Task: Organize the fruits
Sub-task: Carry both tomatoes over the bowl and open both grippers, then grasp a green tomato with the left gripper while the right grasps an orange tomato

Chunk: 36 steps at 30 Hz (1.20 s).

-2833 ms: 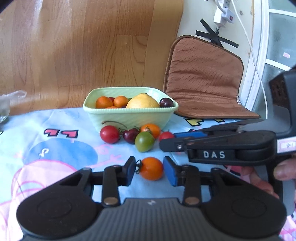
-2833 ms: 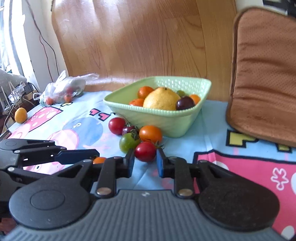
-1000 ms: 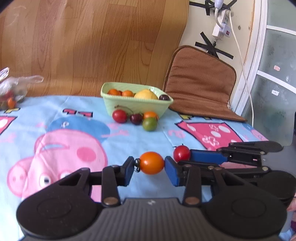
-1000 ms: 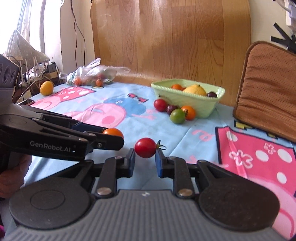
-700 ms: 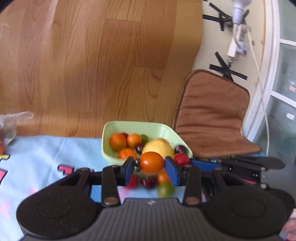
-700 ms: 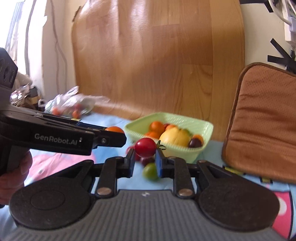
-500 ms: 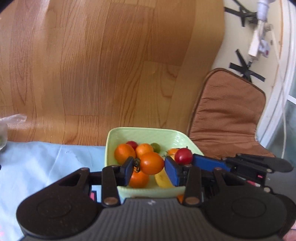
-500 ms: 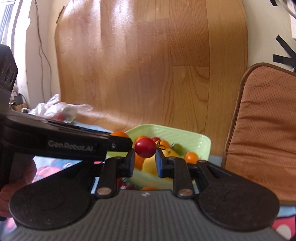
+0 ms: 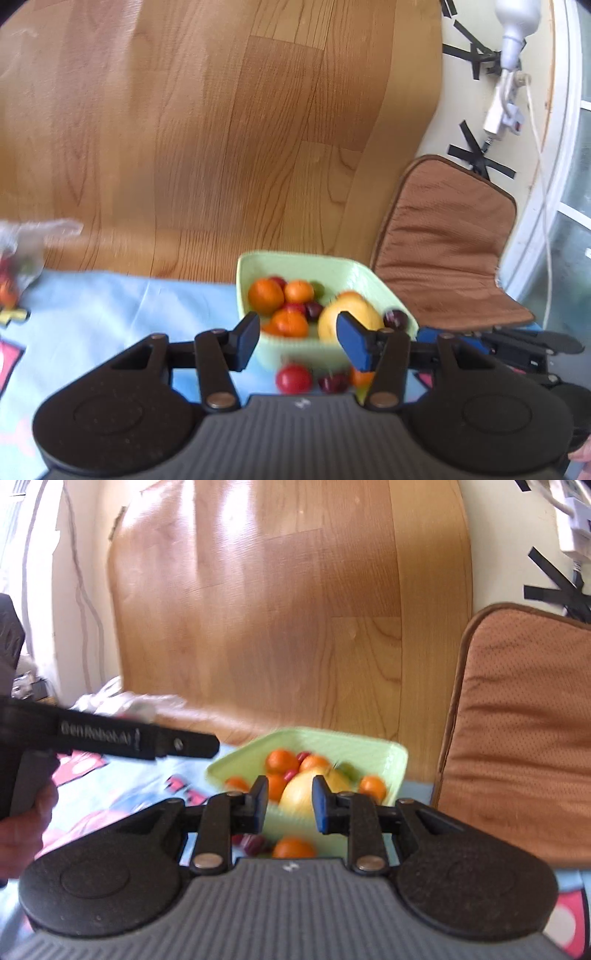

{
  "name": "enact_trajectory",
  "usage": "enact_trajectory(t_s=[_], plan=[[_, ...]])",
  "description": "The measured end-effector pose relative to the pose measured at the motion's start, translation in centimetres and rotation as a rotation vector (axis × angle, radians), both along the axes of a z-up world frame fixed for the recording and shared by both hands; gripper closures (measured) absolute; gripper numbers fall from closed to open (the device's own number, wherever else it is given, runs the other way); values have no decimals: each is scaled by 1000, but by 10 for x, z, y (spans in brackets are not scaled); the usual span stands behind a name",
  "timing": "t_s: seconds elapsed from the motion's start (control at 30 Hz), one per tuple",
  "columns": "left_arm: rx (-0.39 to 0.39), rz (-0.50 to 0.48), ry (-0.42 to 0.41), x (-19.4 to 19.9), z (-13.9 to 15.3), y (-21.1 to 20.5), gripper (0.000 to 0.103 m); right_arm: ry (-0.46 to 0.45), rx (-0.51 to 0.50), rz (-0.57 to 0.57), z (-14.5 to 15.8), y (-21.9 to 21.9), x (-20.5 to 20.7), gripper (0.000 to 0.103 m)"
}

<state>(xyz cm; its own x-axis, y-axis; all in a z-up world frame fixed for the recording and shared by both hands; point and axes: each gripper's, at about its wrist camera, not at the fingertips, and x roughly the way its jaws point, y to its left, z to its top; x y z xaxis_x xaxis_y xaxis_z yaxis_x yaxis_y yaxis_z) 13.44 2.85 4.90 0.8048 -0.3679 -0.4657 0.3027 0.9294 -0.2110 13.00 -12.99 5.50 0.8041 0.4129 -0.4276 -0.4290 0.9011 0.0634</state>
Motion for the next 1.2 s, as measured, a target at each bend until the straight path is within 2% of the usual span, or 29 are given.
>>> enact_trajectory(t_s=[0.2,0.3,0.4,0.53,0.6,0.73,0.87,0.9,0.93,1.0,1.2], plan=[[-24,-30,78,-20,-26,2,58,131,-4,57,-19,-6,-36,75],[-40,-52,102,-20,-34,-2,58,136,-39,54,-24,-2,-38,75],[-63,-81,117,-16,-37,-9,58,146,-26,38,-23,-4,-28,75],[-75,-102,119,-11,-36,-23,58,132,-60,65,-22,-2,-12,74],[-52,-112,108,-10,-36,-32,58,144,-21,34,-19,-15,3,74],[63,-146,81,-7,-40,-62,57,251,170,-57,-20,-55,30,75],[157,-136,89,2,-50,-87,58,349,283,-70,-30,-69,40,75],[160,-128,102,5,-52,-89,68,362,294,-64,-31,-67,40,74],[155,-122,112,6,-53,-88,72,371,297,-57,-32,-64,39,74],[120,-110,110,2,-52,-80,73,377,291,-32,-31,-59,41,74],[82,-83,105,-35,-47,-47,73,383,258,4,-30,-38,49,73]])
